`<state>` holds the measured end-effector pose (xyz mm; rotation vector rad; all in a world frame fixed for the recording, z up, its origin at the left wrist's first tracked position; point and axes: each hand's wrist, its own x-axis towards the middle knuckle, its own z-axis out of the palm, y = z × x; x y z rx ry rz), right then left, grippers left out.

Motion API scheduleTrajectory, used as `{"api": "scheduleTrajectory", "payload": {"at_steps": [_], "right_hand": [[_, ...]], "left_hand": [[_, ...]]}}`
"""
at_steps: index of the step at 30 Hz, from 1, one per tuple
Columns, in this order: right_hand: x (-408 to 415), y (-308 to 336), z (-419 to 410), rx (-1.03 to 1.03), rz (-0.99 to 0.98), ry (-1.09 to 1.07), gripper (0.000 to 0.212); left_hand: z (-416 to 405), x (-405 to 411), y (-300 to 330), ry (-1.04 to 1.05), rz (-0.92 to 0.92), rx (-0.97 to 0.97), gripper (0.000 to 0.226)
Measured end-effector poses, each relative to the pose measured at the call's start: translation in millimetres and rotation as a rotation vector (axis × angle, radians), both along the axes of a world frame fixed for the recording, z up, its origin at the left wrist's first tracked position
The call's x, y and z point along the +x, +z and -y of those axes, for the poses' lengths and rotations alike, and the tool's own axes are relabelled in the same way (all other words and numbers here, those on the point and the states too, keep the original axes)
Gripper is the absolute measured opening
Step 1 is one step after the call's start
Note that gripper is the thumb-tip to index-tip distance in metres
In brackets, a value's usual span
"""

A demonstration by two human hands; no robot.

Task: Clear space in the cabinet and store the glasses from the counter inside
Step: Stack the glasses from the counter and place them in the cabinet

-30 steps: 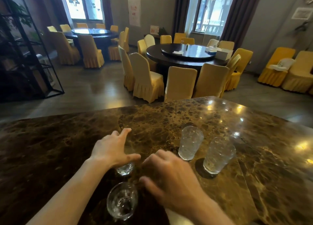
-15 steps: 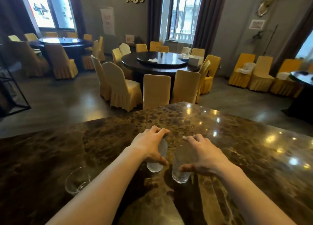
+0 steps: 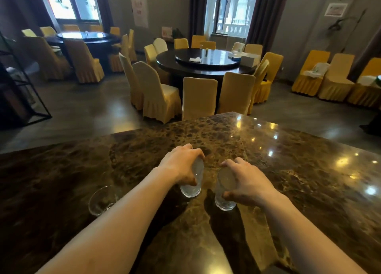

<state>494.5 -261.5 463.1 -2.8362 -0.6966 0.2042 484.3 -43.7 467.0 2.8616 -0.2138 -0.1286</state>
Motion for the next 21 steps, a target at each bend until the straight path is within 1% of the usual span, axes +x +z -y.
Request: {"api": "scheduleTrajectory", "payload": {"at_steps": [4, 8, 11, 14, 21], "right_hand": [[-21.7, 11.6, -13.3, -0.036, 0.041, 0.103, 0.085], [-49.2, 24.8, -41.2, 0.010, 0.026, 0.222, 0.085], [-70.2, 27.2, -68.2, 0.016, 0.042, 0.303, 0.081], [-87.6, 21.8, -92.5, 0.015, 0.067, 0.375, 0.079], [-113.1, 11.9, -118.5, 0.029, 0.072, 0.482, 0.089]], "left_hand": [[-37.6, -17.9, 11.7, 0.058, 0.009, -0.062, 0.077], [-74.7, -36.2, 20.2, 0.083, 0.038, -0.014, 0.076], [-93.5, -48.0, 19.8, 0.100, 0.047, 0.006, 0.076], [-102.9, -57.4, 15.3, 0.112, 0.048, 0.002, 0.077], [-103.4, -66.3, 8.3, 0.121, 0.047, -0.039, 0.078]]}}
